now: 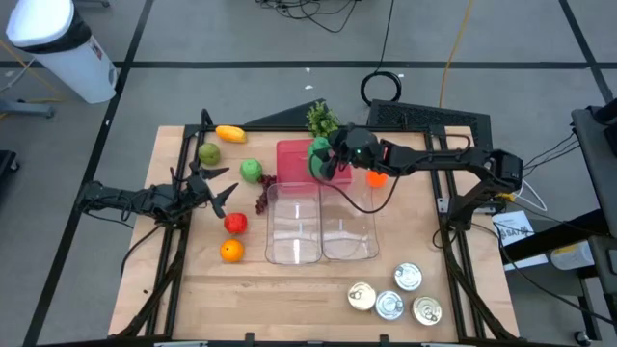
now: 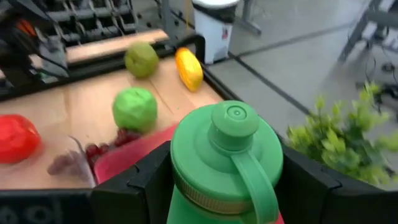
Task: Pick & Place Food Item
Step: Put the green water bottle into the pink bin
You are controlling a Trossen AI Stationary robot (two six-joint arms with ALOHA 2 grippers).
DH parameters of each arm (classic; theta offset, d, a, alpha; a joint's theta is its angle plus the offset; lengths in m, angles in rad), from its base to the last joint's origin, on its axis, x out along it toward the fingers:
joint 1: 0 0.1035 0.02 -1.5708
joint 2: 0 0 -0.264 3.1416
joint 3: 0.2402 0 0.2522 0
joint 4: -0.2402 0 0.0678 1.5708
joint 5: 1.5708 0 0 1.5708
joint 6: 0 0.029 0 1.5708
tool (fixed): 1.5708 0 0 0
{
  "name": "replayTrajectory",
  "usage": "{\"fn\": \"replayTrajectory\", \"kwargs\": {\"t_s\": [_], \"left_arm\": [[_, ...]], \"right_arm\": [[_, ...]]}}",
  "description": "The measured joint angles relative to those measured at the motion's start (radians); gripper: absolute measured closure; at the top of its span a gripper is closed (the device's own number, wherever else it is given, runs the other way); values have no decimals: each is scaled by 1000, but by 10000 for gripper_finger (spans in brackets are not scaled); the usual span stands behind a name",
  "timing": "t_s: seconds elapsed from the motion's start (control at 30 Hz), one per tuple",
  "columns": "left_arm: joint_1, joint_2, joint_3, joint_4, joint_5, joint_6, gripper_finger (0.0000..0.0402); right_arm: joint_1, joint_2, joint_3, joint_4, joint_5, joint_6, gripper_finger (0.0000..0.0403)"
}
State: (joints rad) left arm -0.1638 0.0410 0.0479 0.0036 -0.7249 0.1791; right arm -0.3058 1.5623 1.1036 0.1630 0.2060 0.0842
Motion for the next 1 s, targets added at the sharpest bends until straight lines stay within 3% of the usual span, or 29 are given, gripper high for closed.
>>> {"fn": "replayTrajectory", "kwargs": {"t_s": [0.27,1.0], "left_arm": [[0,0,0,0,0,0,128],[0,0,0,0,0,0,128]], "right_arm": [[-9,0,-1,-62,26,10,188],[-48,58,-2,-12,27,2,186]]}}
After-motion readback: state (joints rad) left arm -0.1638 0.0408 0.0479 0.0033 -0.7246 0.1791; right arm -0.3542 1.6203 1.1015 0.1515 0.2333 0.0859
